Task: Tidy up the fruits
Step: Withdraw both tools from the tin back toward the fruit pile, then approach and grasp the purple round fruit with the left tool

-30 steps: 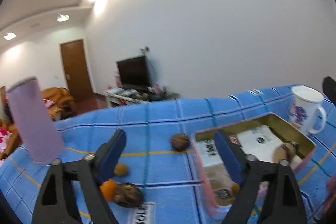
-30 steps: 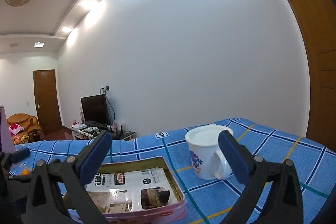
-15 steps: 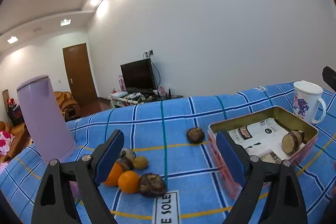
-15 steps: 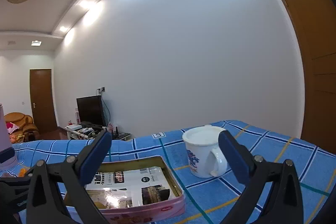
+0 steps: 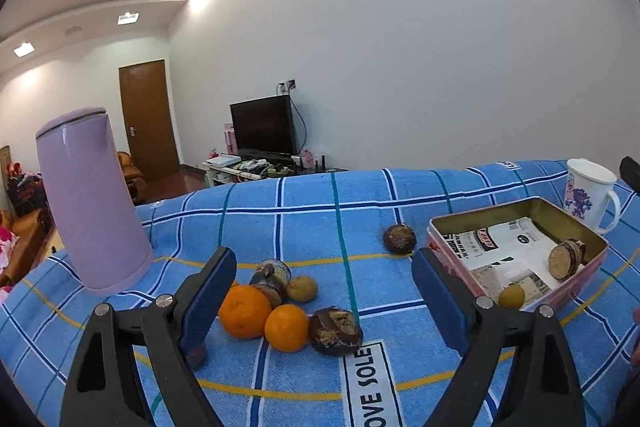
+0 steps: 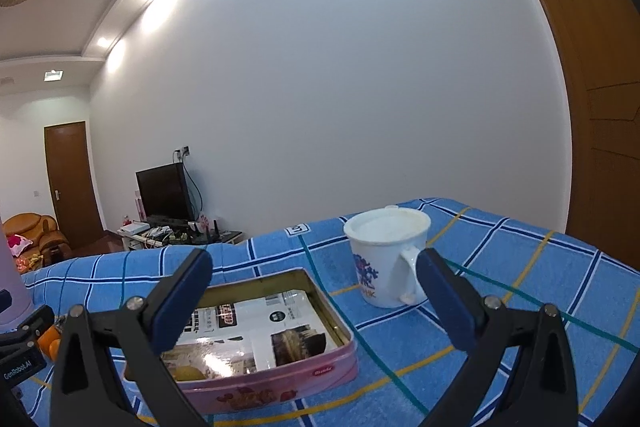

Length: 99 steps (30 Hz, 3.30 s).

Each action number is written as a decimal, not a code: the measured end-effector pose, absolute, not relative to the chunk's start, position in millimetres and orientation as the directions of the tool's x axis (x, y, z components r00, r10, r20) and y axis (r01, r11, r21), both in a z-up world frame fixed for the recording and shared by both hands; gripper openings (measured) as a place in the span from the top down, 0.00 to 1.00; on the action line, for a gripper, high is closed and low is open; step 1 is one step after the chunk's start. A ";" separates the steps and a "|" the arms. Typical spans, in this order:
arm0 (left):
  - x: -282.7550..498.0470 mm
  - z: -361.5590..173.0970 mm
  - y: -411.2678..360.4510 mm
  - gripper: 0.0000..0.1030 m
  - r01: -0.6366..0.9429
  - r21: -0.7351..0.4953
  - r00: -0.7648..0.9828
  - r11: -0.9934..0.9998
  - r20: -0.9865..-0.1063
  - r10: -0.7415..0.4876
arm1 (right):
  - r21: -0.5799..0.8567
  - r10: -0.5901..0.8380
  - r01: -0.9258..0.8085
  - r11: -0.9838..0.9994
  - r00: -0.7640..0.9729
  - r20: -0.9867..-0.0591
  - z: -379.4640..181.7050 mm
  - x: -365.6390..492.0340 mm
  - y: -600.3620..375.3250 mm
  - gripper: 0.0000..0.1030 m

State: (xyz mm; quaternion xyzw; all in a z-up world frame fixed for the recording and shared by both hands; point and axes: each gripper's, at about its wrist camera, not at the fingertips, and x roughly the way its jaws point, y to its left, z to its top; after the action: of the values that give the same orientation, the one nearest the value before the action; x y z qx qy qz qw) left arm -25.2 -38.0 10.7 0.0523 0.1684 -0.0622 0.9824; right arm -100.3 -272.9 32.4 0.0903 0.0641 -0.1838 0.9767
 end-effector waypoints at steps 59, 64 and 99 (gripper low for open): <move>19.9 -11.2 128.0 0.10 0.163 -0.348 0.721 0.923 -0.597 -0.352 | 0.078 0.022 0.003 0.997 0.952 -0.305 21.0 -37.3 -99.6 0.00; 20.4 -20.5 91.8 0.10 0.209 -0.124 0.696 0.970 -0.677 -0.237 | 0.102 0.042 -0.008 0.995 0.942 -0.334 20.0 -34.0 -102.8 0.00; 43.8 -46.3 90.7 0.10 0.108 -0.041 0.606 0.993 -0.790 -0.099 | 0.045 0.161 -0.191 0.981 0.652 -0.741 -26.5 44.3 -62.4 0.33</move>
State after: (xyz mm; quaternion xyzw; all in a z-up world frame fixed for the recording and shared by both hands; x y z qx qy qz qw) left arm 43.8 90.7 -46.3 0.0052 0.4402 -0.0576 0.8960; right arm 44.3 -62.4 -26.5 -0.0182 0.4055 0.0967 0.9088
